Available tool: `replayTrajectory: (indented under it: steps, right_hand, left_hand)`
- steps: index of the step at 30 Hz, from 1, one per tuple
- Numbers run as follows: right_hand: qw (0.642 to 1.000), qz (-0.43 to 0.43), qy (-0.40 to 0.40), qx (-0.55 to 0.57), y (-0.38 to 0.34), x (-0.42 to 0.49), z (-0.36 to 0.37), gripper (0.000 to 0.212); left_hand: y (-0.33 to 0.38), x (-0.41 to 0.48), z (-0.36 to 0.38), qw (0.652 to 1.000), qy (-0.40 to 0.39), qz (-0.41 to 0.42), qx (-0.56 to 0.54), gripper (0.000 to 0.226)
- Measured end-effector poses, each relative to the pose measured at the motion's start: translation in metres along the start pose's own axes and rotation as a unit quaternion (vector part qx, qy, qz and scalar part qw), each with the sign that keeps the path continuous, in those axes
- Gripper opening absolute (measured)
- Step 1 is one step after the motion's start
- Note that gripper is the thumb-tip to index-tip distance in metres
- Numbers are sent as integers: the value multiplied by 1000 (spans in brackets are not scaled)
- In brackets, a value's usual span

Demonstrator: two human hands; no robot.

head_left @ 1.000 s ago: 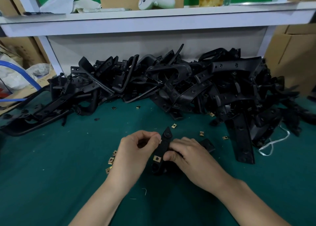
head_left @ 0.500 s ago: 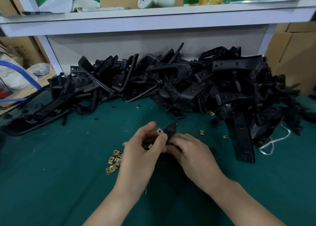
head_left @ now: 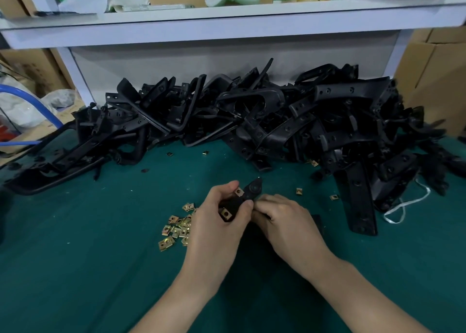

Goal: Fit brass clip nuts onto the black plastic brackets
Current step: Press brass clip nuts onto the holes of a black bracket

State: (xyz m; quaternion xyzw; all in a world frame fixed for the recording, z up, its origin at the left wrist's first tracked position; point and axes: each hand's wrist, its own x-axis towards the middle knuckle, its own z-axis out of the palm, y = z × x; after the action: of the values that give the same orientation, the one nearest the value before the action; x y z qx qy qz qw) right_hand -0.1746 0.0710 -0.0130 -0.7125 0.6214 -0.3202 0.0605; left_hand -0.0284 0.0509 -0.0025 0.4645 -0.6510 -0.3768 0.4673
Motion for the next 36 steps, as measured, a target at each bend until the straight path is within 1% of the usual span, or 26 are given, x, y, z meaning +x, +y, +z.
replayTrajectory:
  steps: [4, 9, 14, 18, 23, 28, 31, 34, 36]
  right_hand:
    - [1000, -6, 4, 6, 1, 0, 1, 21]
    - [1000, -2, 16, 4, 4, 0, 2, 17]
    - [1000, 0, 1, 17, 6, 1, 1, 22]
    - [1000, -4, -3, 27, 7, 0, 1, 20]
    - [1000, -16, 15, 18, 10, 0, 4, 16]
    - [999, -25, 29, 13, 11, 0, 6, 21]
    - [999, -21, 30, 2, 10, -2, 5, 28]
    - [999, -11, 36, 14, 7, -2, 2, 29]
    - [999, -8, 43, 33, 4, -3, 0, 31]
  left_hand:
    - [-2, 0, 0, 1000, -2, 16, 13, 29]
    - [-5, -1, -2, 998, -8, 20, 57, 34]
    - [-6, 0, -2, 996, -3, 47, 74, 20]
    - [-7, 0, -3, 995, 2, 70, 75, 16]
    - [-8, 0, -3, 991, 8, 87, 99, 12]
    - [-9, 1, -5, 984, 23, 114, 136, 13]
    - [-8, 0, -5, 977, 36, 138, 160, 15]
    - [-7, 0, -7, 973, 29, 158, 163, 19]
    - [-7, 1, -9, 976, 13, 149, 161, 25]
